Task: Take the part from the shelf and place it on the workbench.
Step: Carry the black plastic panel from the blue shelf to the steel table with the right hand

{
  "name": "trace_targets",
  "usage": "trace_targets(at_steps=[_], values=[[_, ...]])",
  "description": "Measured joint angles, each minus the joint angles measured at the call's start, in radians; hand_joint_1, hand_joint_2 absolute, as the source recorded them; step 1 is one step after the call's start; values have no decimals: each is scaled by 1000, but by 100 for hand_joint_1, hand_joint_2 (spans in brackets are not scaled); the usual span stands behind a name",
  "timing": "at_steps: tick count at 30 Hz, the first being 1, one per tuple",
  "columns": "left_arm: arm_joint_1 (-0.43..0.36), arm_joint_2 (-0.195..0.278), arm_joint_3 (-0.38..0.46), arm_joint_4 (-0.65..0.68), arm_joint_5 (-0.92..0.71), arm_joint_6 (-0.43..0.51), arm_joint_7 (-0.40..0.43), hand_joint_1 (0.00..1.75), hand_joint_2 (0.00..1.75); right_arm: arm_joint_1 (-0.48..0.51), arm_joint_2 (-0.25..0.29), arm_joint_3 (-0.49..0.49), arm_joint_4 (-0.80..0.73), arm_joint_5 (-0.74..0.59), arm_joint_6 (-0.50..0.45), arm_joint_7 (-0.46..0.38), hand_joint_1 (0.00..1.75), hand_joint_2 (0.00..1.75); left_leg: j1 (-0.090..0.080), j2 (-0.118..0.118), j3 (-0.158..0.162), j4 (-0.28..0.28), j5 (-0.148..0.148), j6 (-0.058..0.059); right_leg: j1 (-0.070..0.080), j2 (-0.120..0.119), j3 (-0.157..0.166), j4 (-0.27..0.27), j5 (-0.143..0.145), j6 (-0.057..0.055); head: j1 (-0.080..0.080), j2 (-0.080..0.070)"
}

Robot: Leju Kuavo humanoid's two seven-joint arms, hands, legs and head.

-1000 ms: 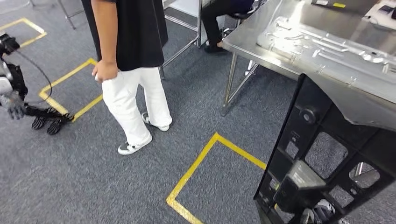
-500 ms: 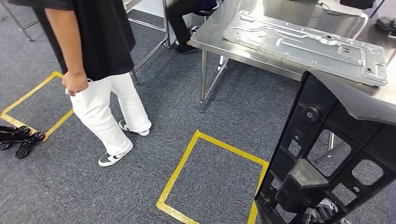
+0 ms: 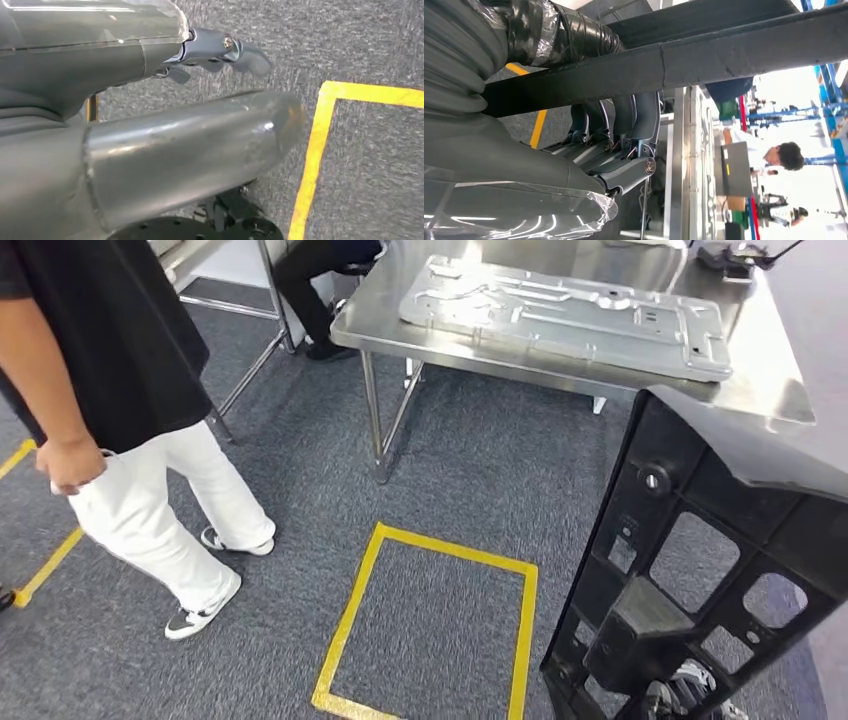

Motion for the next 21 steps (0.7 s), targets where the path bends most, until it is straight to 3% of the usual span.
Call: trace_targets(at_steps=[1, 3, 5, 7, 8, 9, 11, 13, 15, 18, 19, 21], values=[[-2, 1, 1, 3, -1, 1, -1, 0, 0, 1, -2, 2, 0, -1, -2, 0, 175, 175, 0, 13, 2, -2, 2, 6, -3, 7, -3, -1, 2, 6, 0, 0], [-5, 3, 2, 9, -1, 4, -5, 0, 0, 1, -6, 3, 0, -1, -7, -1, 175, 175, 3, 37, 8, -12, 8, 18, -1, -33, -15, 24, -14, 16, 1, 0], [-7, 7, 5, 19, -2, 10, -10, 0, 0, -2, -10, 3, 0, 0, -14, -2, 175, 175, 4, 60, 11, -18, 9, 26, -1, -96, -59, 119, -68, 24, 2, 0], [-9, 12, 10, 34, -8, 18, -13, 0, 0, -5, -13, 4, 0, 3, -24, -2, 175, 175, 2, 79, 12, -18, 2, 28, -5, -114, -117, 234, -112, 32, 2, 0], [-10, 15, 13, 41, -12, 22, -15, 0, 0, -5, -14, 4, 0, 7, -30, -2, 175, 175, 2, 86, 13, -18, -3, 28, -7, -116, -130, 258, -109, 34, 2, 0], [-11, 17, 16, 49, -17, 27, -17, 0, 0, -5, -15, 4, 0, 11, -36, -2, 175, 175, 2, 93, 17, -18, -7, 27, -9, -116, -123, 244, -87, 35, 2, 0], [-15, 21, 18, 63, -22, 35, -20, 0, 0, -5, -16, 5, 0, 19, -46, -2, 175, 175, 2, 102, 30, -18, -16, 23, -10, -121, -64, 126, -19, 29, 2, 0], [-21, 23, 20, 72, -23, 39, -21, 0, 0, -6, -17, 7, 0, 24, -51, -2, 175, 175, 0, 106, 41, -20, -25, 14, -3, -129, -8, 20, 6, 17, 2, 0], [-26, 26, 21, 79, -23, 40, -22, 0, 0, -6, -17, 8, 0, 25, -56, -2, 175, 175, -1, 109, 49, -26, -31, 2, 5, -132, 5, -4, -6, 4, 2, 0], [-32, 33, 22, 85, -24, 41, -24, 0, 0, -3, -17, 10, 0, 27, -62, -2, 175, 175, -1, 109, 61, -14, -47, -14, -1, -124, 30, -25, -11, -14, 0, 0], [-33, 35, 23, 87, -24, 42, -25, 0, 0, -3, -17, 11, 0, 28, -63, -2, 175, 175, -1, 104, 45, 23, -62, -16, -4, -123, 43, -33, -13, -20, 0, 0], [-32, 39, 25, 93, -26, 43, -26, 0, 0, -5, -17, 12, 0, 31, -66, -1, 175, 175, 1, 94, -33, 154, -105, -17, -4, -123, 65, -38, -28, -30, -1, 0]])
